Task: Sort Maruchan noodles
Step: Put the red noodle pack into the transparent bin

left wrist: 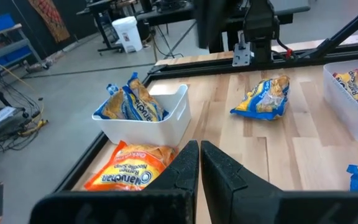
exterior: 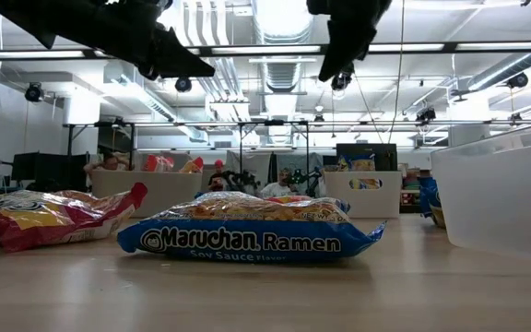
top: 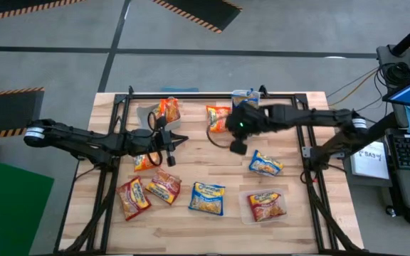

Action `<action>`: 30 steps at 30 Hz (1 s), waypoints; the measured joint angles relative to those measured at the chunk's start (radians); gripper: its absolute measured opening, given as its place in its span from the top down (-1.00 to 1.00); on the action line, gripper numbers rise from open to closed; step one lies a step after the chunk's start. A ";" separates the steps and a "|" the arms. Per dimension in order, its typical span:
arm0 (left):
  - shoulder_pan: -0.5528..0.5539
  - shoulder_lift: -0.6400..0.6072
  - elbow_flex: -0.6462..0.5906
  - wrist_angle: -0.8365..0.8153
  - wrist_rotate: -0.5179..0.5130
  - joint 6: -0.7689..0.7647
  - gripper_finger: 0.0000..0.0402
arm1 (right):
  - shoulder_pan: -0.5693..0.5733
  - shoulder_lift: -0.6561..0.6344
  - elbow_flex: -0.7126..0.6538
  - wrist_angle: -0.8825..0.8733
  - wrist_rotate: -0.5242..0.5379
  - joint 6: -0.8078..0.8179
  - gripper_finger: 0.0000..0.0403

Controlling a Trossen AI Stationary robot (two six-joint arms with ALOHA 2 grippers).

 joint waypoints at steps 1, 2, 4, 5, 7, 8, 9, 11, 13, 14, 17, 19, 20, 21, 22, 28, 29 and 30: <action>0.000 0.000 0.000 -0.001 0.000 -0.006 1.00 | 0.014 -0.019 -0.045 0.056 0.000 0.018 0.95; 0.000 0.000 0.000 -0.002 0.000 -0.010 1.00 | 0.026 -0.035 -0.086 0.110 0.000 0.034 0.95; 0.000 0.000 0.000 -0.007 0.000 -0.019 1.00 | 0.040 -0.061 -0.166 0.210 0.000 0.085 0.96; 0.000 0.000 0.000 -0.007 0.000 -0.019 1.00 | 0.043 -0.067 -0.202 0.255 0.001 0.131 0.96; 0.000 0.000 0.000 -0.011 0.000 -0.020 1.00 | 0.043 -0.073 -0.264 0.351 0.005 0.254 0.96; 0.000 0.000 0.000 -0.016 0.000 -0.021 1.00 | 0.043 -0.073 -0.293 0.391 0.018 0.316 0.96; 0.000 0.000 0.000 -0.021 0.000 -0.021 1.00 | 0.041 -0.071 -0.319 0.425 0.033 0.355 0.96; 0.000 0.000 0.000 -0.024 0.000 -0.022 1.00 | 0.040 -0.063 -0.364 0.491 0.058 0.369 0.96; 0.000 0.000 0.000 -0.027 0.000 -0.021 1.00 | 0.040 -0.044 -0.403 0.540 0.102 0.384 0.96; 0.000 0.000 0.000 -0.028 0.000 -0.021 1.00 | 0.040 -0.032 -0.417 0.566 0.131 0.404 0.96; 0.000 0.000 0.000 -0.028 0.000 -0.021 1.00 | 0.030 -0.002 -0.436 0.582 0.203 0.472 0.96; 0.000 0.000 0.000 -0.030 0.000 -0.021 1.00 | 0.021 0.016 -0.437 0.586 0.212 0.493 0.96; 0.000 0.000 0.000 -0.030 0.000 -0.021 1.00 | 0.017 0.023 -0.438 0.583 0.211 0.502 0.96; 0.000 0.000 0.000 -0.032 0.000 -0.021 1.00 | 0.016 0.029 -0.436 0.574 0.211 0.511 0.96; 0.000 0.000 0.000 -0.035 0.000 -0.021 1.00 | 0.016 0.034 -0.429 0.558 0.208 0.514 0.96; 0.000 0.000 0.000 -0.052 0.000 -0.022 1.00 | 0.017 0.037 -0.351 0.388 0.044 0.510 0.96; 0.000 0.000 0.000 -0.052 0.000 -0.025 1.00 | 0.022 0.034 -0.341 0.363 0.015 0.510 0.95; 0.000 0.000 0.000 -0.052 0.000 -0.028 1.00 | 0.030 0.033 -0.331 0.346 -0.009 0.510 0.95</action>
